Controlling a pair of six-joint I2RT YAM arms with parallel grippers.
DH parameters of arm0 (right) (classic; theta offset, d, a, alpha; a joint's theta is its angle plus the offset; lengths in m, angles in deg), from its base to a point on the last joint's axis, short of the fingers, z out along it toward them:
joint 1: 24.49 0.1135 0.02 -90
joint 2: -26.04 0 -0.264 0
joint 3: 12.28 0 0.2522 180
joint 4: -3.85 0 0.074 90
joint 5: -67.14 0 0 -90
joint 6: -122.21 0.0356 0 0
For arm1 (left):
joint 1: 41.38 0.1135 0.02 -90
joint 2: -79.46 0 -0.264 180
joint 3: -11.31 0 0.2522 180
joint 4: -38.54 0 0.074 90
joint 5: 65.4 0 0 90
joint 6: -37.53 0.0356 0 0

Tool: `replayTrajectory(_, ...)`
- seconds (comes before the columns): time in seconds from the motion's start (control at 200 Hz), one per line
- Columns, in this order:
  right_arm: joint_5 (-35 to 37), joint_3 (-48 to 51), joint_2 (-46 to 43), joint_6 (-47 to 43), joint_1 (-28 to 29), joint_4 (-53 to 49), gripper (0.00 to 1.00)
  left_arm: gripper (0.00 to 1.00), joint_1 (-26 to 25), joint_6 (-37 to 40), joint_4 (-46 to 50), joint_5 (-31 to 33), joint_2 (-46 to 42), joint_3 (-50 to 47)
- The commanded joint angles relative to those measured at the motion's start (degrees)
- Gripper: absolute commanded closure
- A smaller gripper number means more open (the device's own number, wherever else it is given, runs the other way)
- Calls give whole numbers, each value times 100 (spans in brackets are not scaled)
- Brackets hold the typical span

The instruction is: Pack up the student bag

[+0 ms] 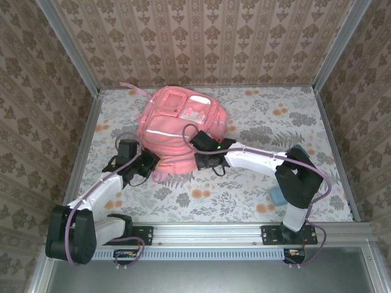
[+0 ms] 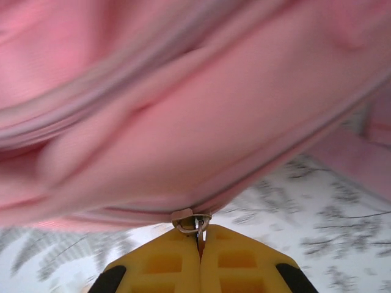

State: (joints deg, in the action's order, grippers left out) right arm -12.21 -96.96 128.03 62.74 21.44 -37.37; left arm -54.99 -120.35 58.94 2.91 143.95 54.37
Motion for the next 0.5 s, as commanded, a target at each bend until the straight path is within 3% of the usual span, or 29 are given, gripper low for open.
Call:
replayTrajectory(0.0,531,81,-185,-61,-347,-394,100,100,165,262,218,350,-120,164)
replayTrajectory(0.495,344,-310,285,-171,-1430,-207,100,100,240,533,656,231,-402,171)
